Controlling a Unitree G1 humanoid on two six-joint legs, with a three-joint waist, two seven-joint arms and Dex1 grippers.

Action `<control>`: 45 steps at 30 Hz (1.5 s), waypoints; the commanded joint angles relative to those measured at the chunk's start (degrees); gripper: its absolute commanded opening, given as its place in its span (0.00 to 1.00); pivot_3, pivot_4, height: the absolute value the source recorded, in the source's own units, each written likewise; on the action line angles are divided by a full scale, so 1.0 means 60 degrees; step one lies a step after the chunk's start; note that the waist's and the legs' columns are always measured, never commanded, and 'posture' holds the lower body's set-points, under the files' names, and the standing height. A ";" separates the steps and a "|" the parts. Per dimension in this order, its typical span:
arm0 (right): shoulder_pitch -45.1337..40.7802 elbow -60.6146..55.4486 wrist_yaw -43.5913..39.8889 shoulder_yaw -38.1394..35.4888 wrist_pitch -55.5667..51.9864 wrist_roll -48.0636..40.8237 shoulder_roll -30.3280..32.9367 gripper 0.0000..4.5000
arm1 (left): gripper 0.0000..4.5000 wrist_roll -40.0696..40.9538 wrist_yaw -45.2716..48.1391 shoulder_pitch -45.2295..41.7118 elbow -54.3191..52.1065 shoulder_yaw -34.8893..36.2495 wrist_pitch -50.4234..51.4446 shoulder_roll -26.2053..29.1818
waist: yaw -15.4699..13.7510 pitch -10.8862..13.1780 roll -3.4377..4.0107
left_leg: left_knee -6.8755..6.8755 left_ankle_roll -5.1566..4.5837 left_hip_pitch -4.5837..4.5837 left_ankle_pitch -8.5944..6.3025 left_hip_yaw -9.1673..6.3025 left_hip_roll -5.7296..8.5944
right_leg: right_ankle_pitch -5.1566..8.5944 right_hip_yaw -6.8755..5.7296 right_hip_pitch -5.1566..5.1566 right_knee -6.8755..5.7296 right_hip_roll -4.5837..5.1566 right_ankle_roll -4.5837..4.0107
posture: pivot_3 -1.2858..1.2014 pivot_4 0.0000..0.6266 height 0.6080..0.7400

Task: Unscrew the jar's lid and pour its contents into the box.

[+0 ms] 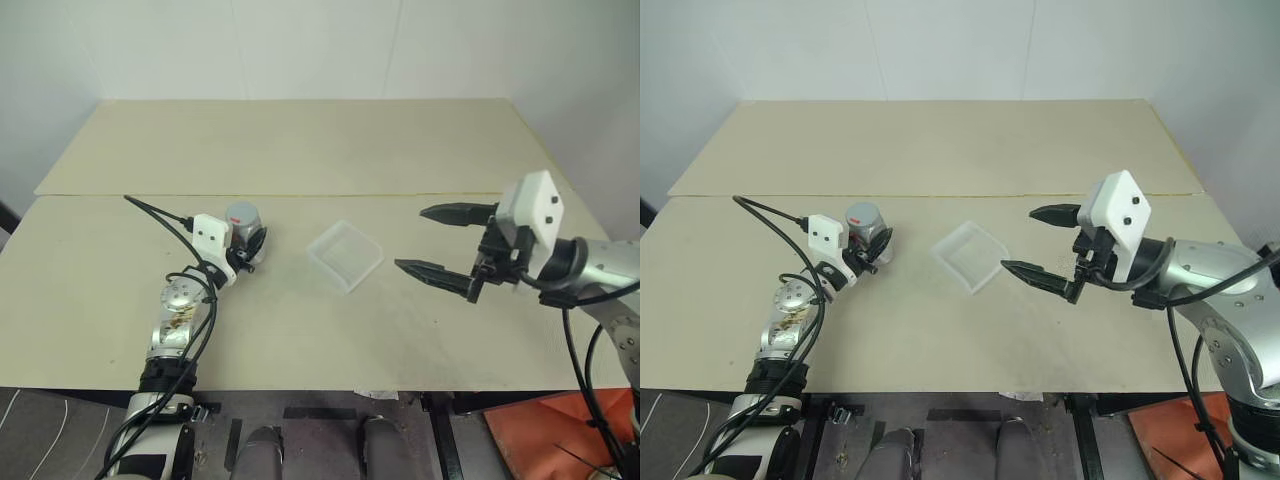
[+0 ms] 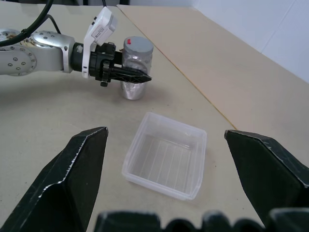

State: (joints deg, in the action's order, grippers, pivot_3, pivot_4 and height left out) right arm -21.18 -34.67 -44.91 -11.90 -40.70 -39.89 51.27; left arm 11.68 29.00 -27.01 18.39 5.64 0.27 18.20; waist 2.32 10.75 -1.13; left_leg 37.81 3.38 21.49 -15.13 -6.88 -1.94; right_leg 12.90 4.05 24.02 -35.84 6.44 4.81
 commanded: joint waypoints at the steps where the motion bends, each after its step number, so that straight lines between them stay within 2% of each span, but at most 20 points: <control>1: -0.0162 -0.0354 0.0054 -0.0278 0.0027 -0.0375 -0.0024 1.00 | 0.43 0.0340 0.0660 -0.0150 -0.1042 -0.0057 0.0505 0.0433 | 0.0016 0.0000 0.0000 | 0.0000 0.0000 0.0000 0.0000 0.0000 0.0000 | 0.0000 0.0000 0.0001 -0.0001 0.0000 0.0000 | 0.52 0.24 1.00; 5: -0.0773 -0.0094 0.0043 0.0107 0.0094 -0.0579 -0.0261 1.00 | 0.43 0.1617 0.2599 -0.0452 -0.2374 -0.0084 0.2243 0.1574 | 0.0082 0.0000 0.0001 | -0.0002 0.0000 0.0001 0.0000 0.0000 -0.0002 | 0.0000 0.0001 0.0007 -0.0005 -0.0002 0.0000 | 0.52 0.24 1.00; 8: -0.1589 0.0106 0.0199 0.0576 -0.0167 -0.0763 -0.0681 1.00 | 0.43 0.2546 0.4107 -0.0920 -0.2765 -0.0110 0.3287 0.2440 | 0.0090 0.0001 0.0002 | -0.0003 0.0000 -0.0005 0.0000 -0.0001 -0.0002 | 0.0001 0.0001 0.0005 -0.0010 -0.0002 0.0000 | 0.52 0.24 1.00; 11: -0.2622 0.0496 0.0456 0.1094 -0.0586 -0.0982 -0.1222 1.00 | 0.43 0.3141 0.5464 -0.1525 -0.2772 -0.0354 0.3795 0.2876 | 0.0091 0.0001 0.0003 | -0.0004 0.0001 -0.0002 0.0001 -0.0001 -0.0002 | 0.0001 0.0000 0.0004 -0.0007 -0.0002 0.0000 | 0.52 0.24 1.00; 19: -0.5297 0.1830 0.1632 0.2612 -0.1860 -0.0734 -0.3092 1.00 | 0.43 0.3128 0.7441 -0.3234 -0.1454 -0.1324 0.3620 0.2252 | 0.0113 0.0003 0.0005 | -0.0002 0.0008 0.0011 0.0005 -0.0005 -0.0001 | 0.0000 -0.0005 0.0017 -0.0015 -0.0002 0.0000 | 0.52 0.24 1.00; 22: -0.5751 0.2031 0.1882 0.2963 -0.2047 -0.0450 -0.3543 1.00 | 0.43 0.2979 0.7799 -0.3656 -0.0916 -0.1506 0.3434 0.1960 | 0.0209 0.0003 0.0007 | -0.0004 0.0011 0.0020 0.0007 -0.0015 -0.0003 | 0.0001 -0.0008 0.0022 -0.0046 -0.0006 -0.0001 | 0.52 0.24 1.00; 28: -0.6083 0.2325 0.2288 0.3362 -0.2449 0.0017 -0.4002 1.00 | 0.43 0.2768 0.8084 -0.3798 -0.0729 -0.1600 0.3134 0.1729 | 0.0325 0.0004 0.0008 | -0.0002 0.0015 0.0039 0.0009 -0.0021 -0.0002 | 0.0000 -0.0010 0.0039 -0.0054 -0.0005 -0.0001 | 0.52 0.24 1.00; 38: -0.6039 0.2652 0.1934 0.3298 -0.2309 0.0399 -0.4150 1.00 | 0.43 0.2758 0.8166 -0.3621 -0.0908 -0.1419 0.3054 0.1922 | 0.0321 0.0004 0.0009 | -0.0002 0.0012 0.0037 0.0008 -0.0023 -0.0001 | 0.0000 -0.0010 0.0039 -0.0058 -0.0005 0.0000 | 0.52 0.24 1.00; 41: -0.5984 0.2637 0.1838 0.3223 -0.2302 0.0393 -0.4234 0.88 | 0.43 0.2805 0.8101 -0.3516 -0.1082 -0.1365 0.3116 0.1984 | 0.0324 0.0005 0.0009 | -0.0002 0.0012 0.0037 0.0008 -0.0024 -0.0001 | 0.0000 -0.0010 0.0039 -0.0059 -0.0005 0.0000 | 0.52 0.24 1.00; 44: -0.5877 0.2703 0.1566 0.3183 -0.2152 0.0416 -0.4302 0.65 | 0.43 0.2831 0.8077 -0.3435 -0.1212 -0.1309 0.3138 0.2041 | 0.0333 0.0005 0.0009 | -0.0002 0.0012 0.0038 0.0008 -0.0024 -0.0001 | 0.0000 -0.0010 0.0040 -0.0058 -0.0005 0.0000 | 0.52 0.24 1.00; 45: -0.5856 0.2744 0.1477 0.3180 -0.2089 0.0440 -0.4324 0.62 | 0.43 0.2831 0.8075 -0.3425 -0.1232 -0.1290 0.3132 0.2048 | 0.0327 0.0005 0.0009 | -0.0002 0.0013 0.0038 0.0008 -0.0025 -0.0001 | 0.0000 -0.0010 0.0039 -0.0058 -0.0005 0.0000 | 0.52 0.24 1.00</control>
State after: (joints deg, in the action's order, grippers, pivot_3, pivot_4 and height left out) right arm -55.81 -17.65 -35.10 8.71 -55.25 -37.28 25.35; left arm 28.07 77.05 -47.36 13.15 -3.57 19.72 29.66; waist 4.28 10.78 -1.07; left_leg 37.80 3.46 21.72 -15.09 -7.04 -1.95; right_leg 12.90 3.99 24.26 -36.19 6.41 4.81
